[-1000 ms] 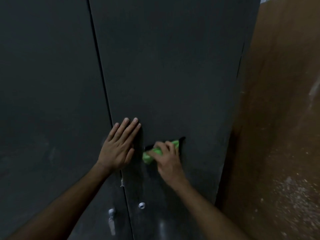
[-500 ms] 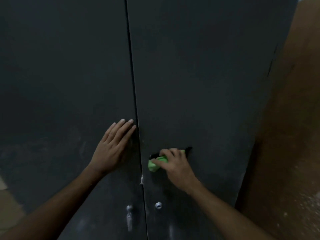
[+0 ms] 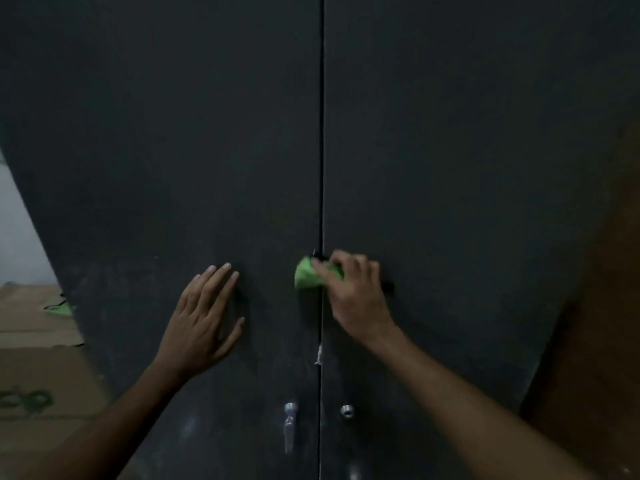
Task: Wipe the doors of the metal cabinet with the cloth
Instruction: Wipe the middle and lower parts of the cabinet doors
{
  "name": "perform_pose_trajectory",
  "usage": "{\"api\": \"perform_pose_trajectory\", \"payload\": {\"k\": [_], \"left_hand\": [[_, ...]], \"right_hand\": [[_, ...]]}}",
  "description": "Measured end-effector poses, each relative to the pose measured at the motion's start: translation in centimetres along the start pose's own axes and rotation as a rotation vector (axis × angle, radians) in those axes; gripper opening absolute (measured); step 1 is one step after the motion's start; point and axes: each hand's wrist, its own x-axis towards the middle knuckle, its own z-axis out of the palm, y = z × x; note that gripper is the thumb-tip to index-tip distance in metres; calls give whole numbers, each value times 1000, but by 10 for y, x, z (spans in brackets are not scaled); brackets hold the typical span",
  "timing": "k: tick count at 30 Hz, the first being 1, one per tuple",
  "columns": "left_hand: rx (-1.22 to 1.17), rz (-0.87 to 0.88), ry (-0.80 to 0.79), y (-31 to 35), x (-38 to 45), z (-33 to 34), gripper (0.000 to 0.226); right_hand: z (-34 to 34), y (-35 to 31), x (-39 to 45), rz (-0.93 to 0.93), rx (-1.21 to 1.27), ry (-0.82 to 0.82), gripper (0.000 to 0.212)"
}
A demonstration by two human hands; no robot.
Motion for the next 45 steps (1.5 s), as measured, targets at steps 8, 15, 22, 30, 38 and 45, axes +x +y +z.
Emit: {"api": "perform_pose_trajectory", "payload": {"k": [8, 15, 22, 30, 38, 45], "left_hand": [[20, -185, 7, -3, -9, -3, 56], [-516, -628, 33, 80, 6, -15, 37], [-1266, -1574, 379, 128, 74, 2, 48], [-783, -1312, 693, 107, 108, 10, 28], [-246, -1098, 761, 32, 47, 49, 39], [-539, -1719, 951, 15, 28, 64, 40]], "right_hand": [[24, -37, -24, -494, -9, -267, 69], [6, -50, 71, -73, 286, 66, 40], [5, -66, 61, -235, 455, -249, 17], [-4, -39, 65, -316, 538, -360, 50], [5, -7, 70, -199, 438, 112, 33], [18, -3, 61, -211, 298, 108, 30]]}}
